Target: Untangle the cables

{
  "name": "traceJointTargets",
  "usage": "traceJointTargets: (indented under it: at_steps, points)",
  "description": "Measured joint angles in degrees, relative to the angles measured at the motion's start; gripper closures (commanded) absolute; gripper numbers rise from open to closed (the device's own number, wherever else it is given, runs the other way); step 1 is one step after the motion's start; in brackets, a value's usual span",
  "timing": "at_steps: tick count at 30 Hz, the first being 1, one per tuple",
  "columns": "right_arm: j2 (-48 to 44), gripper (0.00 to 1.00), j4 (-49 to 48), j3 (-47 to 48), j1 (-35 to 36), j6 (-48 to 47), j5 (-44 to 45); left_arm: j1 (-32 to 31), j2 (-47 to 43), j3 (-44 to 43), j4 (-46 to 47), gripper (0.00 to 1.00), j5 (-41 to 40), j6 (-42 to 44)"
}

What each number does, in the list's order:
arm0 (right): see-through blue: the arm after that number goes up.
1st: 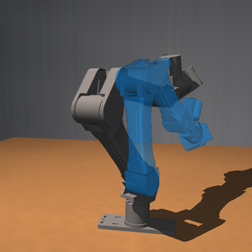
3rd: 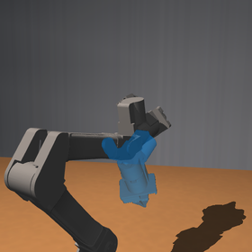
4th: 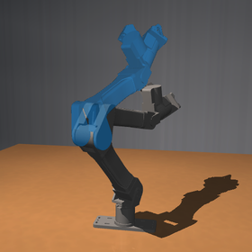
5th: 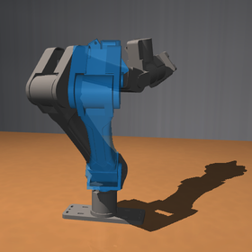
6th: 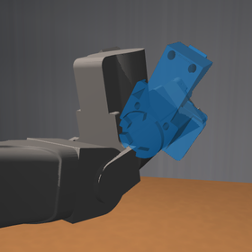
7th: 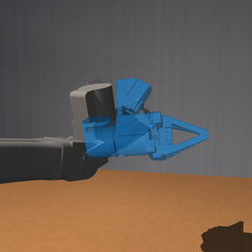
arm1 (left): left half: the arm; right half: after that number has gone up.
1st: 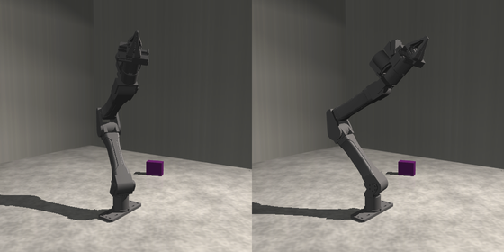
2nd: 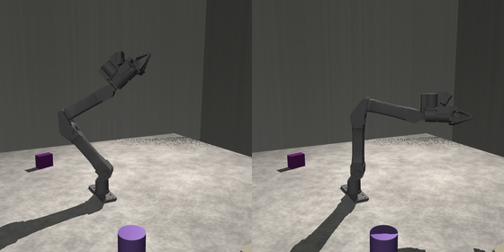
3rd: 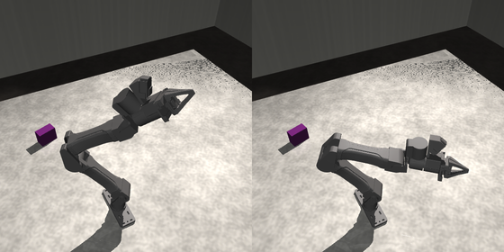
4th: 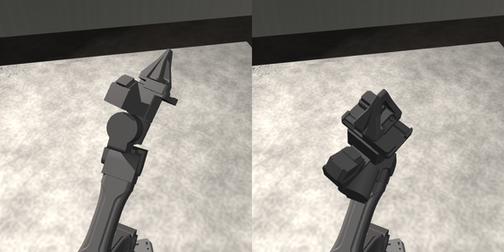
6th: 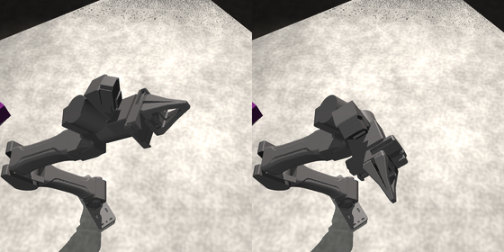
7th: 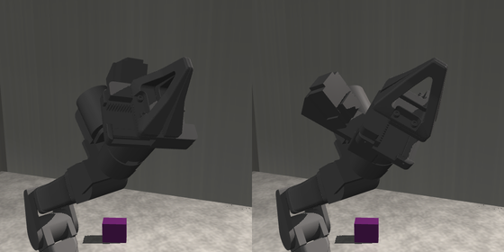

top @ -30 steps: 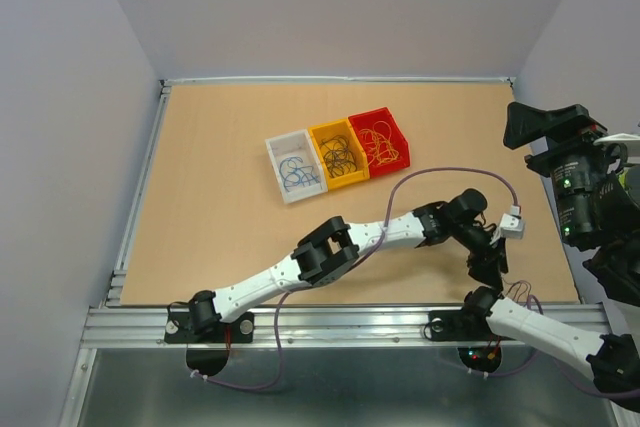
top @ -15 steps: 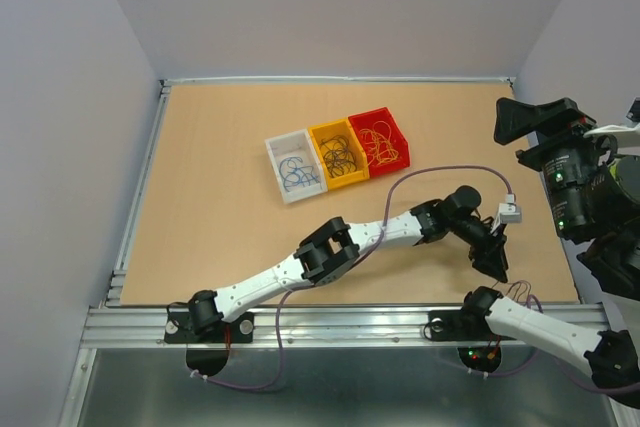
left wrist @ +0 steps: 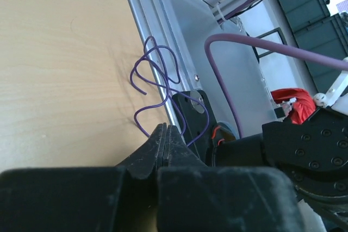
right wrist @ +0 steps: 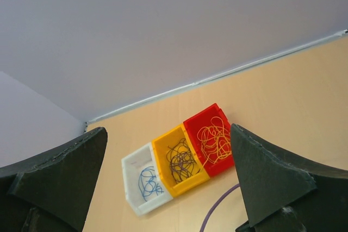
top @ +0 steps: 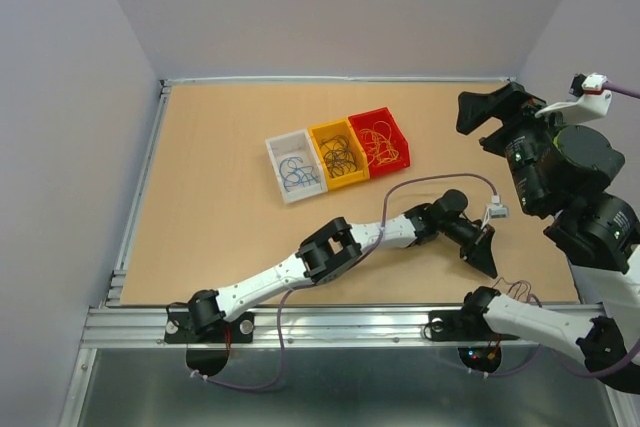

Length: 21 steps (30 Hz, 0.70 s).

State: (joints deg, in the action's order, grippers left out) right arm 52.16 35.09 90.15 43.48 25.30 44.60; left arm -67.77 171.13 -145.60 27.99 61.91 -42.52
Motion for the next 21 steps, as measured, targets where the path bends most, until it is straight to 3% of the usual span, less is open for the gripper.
traceJointTargets:
  at_steps: [5, 10, 18, 21]
  points:
    - [-2.25, 0.00, -0.92, -4.90, 0.04, 0.68, 3.02, 0.96, -3.56, 8.31, 2.69, 1.00, -0.15, 2.78]
    - [-6.36, 0.00, -0.66, -14.56, 0.02, 4.26, 12.48, 3.56, -12.41, 21.11, 2.25, 1.00, -1.44, 7.45]
    - [0.37, 0.00, -0.57, -24.63, -1.73, 17.38, 24.63, 16.22, -47.71, 49.72, -4.11, 1.00, -7.50, 23.78]
    - [5.79, 0.00, -0.11, -25.24, -11.34, 20.61, 21.64, 20.24, -59.32, 57.46, -5.27, 1.00, -8.59, 28.89]
